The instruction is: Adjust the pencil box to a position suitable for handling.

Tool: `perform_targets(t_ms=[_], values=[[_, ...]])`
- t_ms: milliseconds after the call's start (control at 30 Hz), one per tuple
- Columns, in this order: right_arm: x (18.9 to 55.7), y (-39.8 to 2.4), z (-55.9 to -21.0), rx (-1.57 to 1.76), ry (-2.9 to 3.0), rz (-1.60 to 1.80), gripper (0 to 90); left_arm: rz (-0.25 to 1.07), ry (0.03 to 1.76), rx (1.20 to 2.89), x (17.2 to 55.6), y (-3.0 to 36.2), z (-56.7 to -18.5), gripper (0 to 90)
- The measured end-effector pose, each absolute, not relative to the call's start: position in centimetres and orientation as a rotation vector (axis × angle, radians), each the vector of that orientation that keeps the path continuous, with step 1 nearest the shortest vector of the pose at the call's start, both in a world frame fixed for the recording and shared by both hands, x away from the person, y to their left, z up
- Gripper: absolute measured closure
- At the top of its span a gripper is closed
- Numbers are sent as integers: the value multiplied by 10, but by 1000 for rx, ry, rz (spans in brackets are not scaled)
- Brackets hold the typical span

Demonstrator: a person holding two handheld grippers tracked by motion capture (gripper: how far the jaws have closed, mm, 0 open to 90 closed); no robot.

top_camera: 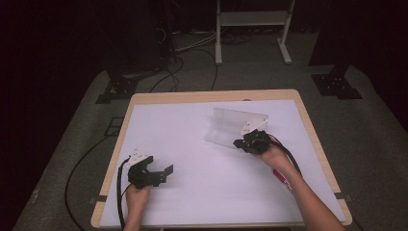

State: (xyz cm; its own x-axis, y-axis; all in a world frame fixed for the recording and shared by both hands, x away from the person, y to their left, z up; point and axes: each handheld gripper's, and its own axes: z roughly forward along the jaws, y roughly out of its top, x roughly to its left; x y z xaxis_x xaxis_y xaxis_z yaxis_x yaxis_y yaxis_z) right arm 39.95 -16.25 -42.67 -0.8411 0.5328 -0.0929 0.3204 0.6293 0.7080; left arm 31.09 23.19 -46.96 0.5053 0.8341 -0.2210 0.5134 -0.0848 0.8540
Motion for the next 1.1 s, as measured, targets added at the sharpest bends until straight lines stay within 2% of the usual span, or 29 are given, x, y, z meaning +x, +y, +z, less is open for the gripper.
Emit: perform_targets(t_ms=[600, 1100], values=[[362, -165, -409, 597, 2558, 1201, 863, 402, 1141, 1746, 311, 232, -470, 0], [330, -159, -422, 514, 2623, 1257, 862, 405, 1138, 1749, 311, 232, -470, 0]])
